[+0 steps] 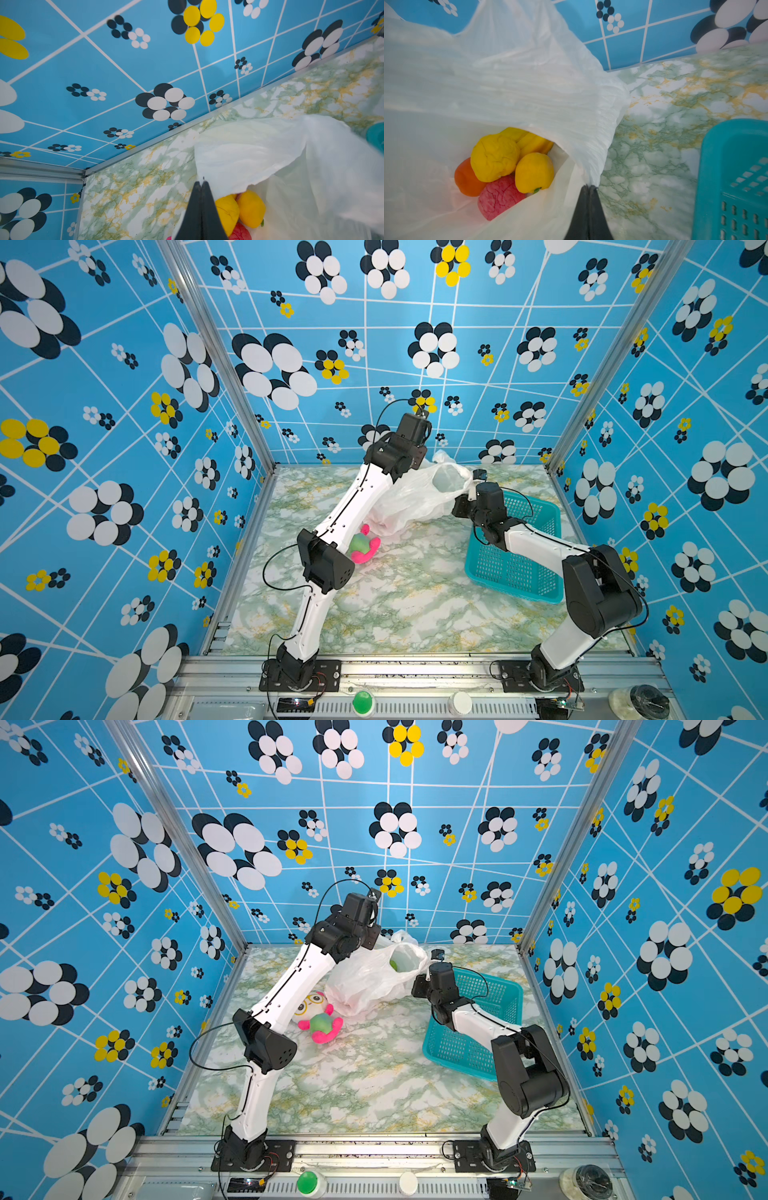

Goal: Untie the knot of the plastic bag and take out the fruit
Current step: 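Lift the bag with the left gripper while the right gripper holds the opening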

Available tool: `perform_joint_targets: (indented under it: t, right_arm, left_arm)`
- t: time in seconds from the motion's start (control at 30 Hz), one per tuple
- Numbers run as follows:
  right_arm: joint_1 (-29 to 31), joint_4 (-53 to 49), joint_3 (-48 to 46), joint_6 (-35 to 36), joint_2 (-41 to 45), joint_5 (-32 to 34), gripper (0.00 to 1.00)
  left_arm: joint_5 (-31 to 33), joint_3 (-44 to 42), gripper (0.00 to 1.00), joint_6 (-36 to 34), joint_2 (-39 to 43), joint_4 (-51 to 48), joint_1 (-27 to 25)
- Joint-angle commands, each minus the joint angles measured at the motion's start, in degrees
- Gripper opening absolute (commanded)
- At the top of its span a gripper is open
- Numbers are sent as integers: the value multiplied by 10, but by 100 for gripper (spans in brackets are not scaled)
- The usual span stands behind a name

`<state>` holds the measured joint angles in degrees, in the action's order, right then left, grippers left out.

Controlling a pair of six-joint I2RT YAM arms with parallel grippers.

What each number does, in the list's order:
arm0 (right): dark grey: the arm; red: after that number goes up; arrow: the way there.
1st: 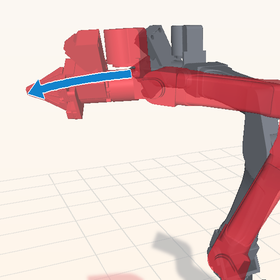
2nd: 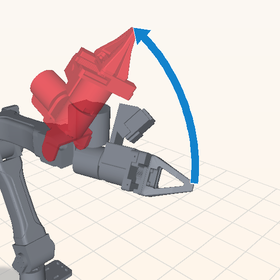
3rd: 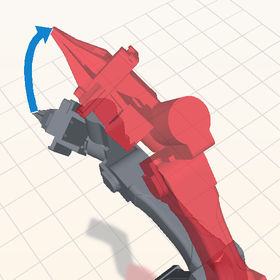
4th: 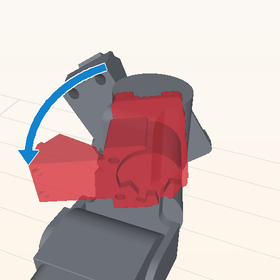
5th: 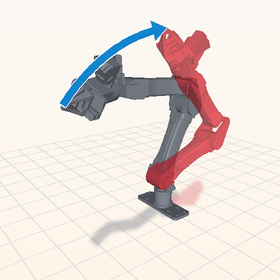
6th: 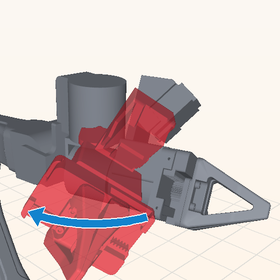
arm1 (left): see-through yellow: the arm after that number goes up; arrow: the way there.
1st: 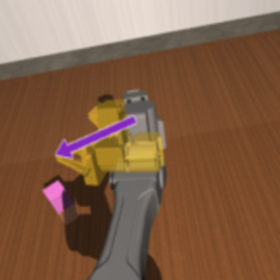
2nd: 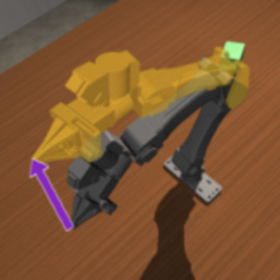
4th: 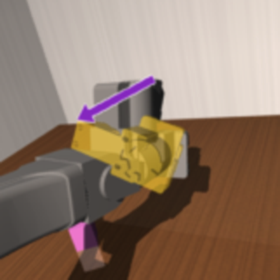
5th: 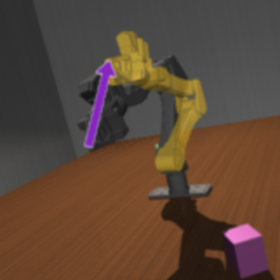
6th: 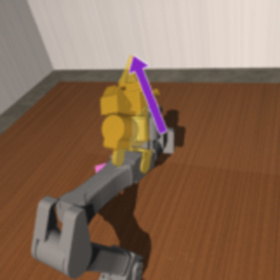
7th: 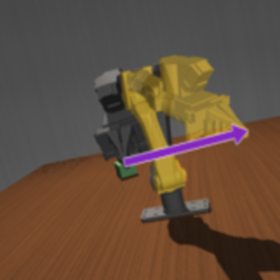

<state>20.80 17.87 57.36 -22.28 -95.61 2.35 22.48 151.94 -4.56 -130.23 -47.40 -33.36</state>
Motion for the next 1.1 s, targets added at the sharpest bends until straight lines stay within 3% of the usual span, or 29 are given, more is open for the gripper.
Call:
perform_joint_targets:
  t: [0.0,0.13,0.5,0.7,0.93,1.07]
  right_arm:
    - [-3,62,-23,-33,22,14,0]
    - [-2,83,-37,-47,28,11,6]
    - [-2,95,-49,-48,37,26,49]
    - [-3,117,-57,-31,37,12,71]
    - [-2,167,-73,6,39,-40,77]
    - [-3,177,-73,31,36,-78,78]
  left_arm:
    - [-7,99,0,-20,-56,-37,9]
    - [-14,97,0,-39,-57,19,17]
    - [-2,97,0,-130,-57,228,28]
    - [-40,97,0,-114,-38,242,44]
    - [-95,65,0,-89,-11,194,28]
    - [-82,30,0,-113,16,214,9]
